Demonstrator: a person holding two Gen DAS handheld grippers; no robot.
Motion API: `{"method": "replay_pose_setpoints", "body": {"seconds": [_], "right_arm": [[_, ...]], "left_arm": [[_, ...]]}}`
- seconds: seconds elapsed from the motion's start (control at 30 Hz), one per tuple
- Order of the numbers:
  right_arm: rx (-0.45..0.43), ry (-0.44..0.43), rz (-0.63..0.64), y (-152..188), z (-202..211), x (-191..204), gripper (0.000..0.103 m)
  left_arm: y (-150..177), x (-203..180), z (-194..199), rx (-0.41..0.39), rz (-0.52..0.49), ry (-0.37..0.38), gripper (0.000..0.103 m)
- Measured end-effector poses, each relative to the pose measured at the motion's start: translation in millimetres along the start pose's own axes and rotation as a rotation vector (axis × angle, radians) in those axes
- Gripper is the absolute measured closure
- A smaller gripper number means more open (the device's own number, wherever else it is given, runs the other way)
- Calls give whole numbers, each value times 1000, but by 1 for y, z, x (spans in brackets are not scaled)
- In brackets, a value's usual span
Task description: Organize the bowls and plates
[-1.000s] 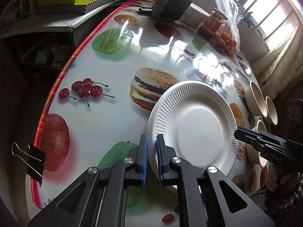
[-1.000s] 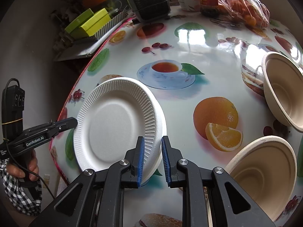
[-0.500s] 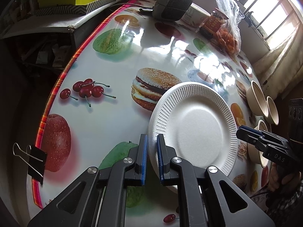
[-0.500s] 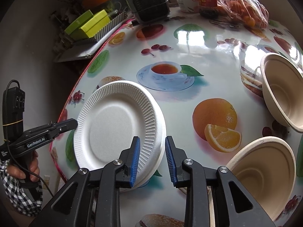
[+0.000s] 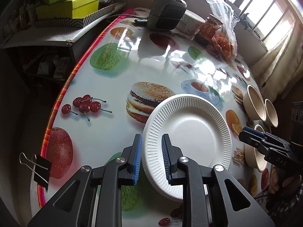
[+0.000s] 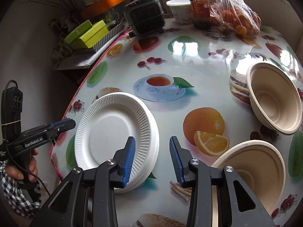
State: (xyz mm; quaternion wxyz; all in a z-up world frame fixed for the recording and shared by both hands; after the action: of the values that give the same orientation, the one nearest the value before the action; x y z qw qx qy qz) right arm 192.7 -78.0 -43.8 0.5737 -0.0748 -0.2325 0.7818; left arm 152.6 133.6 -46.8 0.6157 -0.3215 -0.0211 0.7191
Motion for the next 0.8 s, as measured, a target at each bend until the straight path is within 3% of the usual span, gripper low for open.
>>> {"method": "replay_pose_setpoints", "body": {"seconds": [0.5,0.63,0.8], "right_arm": [[-100,106,-27,-7,27,-23,62],[-109,133,-49,-4,31,-36,62],[-133,172,-87,-2,41,-55,62]], "left_arm": [[-19,-49,-7,-23,-70,46,81],[-22,-73,-14,-28,-127,44,81],[-25,-99,-26,-8,-154,100,81]]}}
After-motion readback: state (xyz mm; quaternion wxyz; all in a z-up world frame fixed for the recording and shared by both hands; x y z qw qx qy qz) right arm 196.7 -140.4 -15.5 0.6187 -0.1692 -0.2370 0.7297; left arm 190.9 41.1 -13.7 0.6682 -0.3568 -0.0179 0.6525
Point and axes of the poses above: each gripper's, at about its wrist camera, not at the fingertips, and z roughly against the way its jaws point, x to its left, y to its underside, the point moved 5 cm from there along -z, roughly the way its jaws point, and after that the axes turned 11 degrees about y, right-handed, at the moved point
